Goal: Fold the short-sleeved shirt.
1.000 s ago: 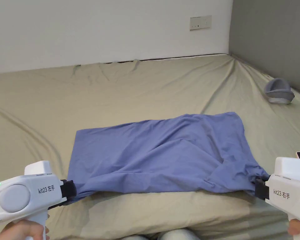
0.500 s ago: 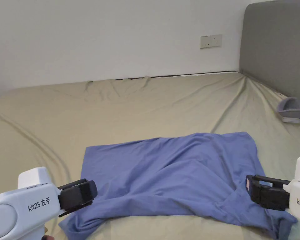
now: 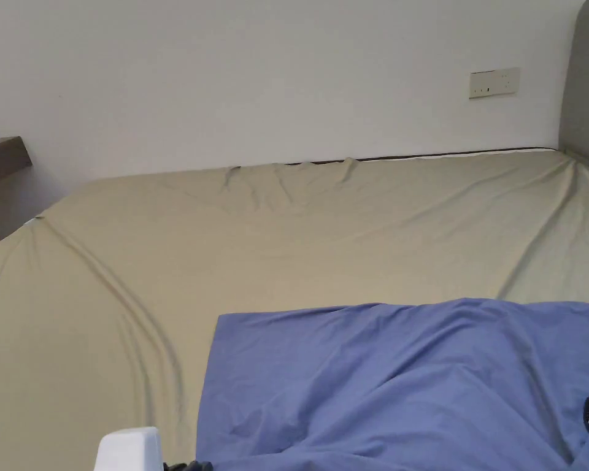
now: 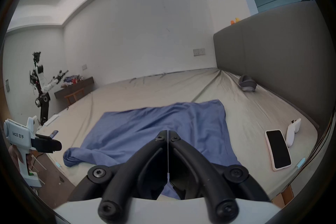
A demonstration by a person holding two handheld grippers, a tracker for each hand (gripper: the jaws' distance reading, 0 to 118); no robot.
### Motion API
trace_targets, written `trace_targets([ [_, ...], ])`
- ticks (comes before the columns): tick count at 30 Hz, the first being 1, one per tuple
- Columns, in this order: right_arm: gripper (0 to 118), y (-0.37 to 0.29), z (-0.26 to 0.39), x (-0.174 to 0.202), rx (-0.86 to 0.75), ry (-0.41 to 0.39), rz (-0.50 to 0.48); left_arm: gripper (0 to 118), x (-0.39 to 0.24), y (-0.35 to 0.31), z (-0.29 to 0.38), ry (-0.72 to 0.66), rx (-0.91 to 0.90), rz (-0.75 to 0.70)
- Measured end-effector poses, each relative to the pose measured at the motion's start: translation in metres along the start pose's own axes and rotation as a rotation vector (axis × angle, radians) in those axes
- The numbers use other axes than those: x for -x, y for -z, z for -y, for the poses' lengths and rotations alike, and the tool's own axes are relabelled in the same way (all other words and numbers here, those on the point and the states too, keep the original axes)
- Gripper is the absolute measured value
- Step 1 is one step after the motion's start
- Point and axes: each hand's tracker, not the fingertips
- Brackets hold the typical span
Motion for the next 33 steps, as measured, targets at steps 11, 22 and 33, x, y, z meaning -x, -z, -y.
trace_targets([
  [11, 0, 0.018, 0.021, -0.020, 0.105, 0.033, 0.030, 106, -0.003, 0.060, 0.018, 0.007, 0.122, -0.053],
  [22, 111, -0.007, 0.042, -0.033, 0.196, 0.008, 0.178, 12, 0.005, 0.062, 0.010, 0.020, 0.172, 0.077],
  [33, 94, 0.009, 0.094, -0.051, 0.333, -0.026, 0.215, 12, 0.007, 0.062, 0.017, -0.012, 0.150, 0.088],
])
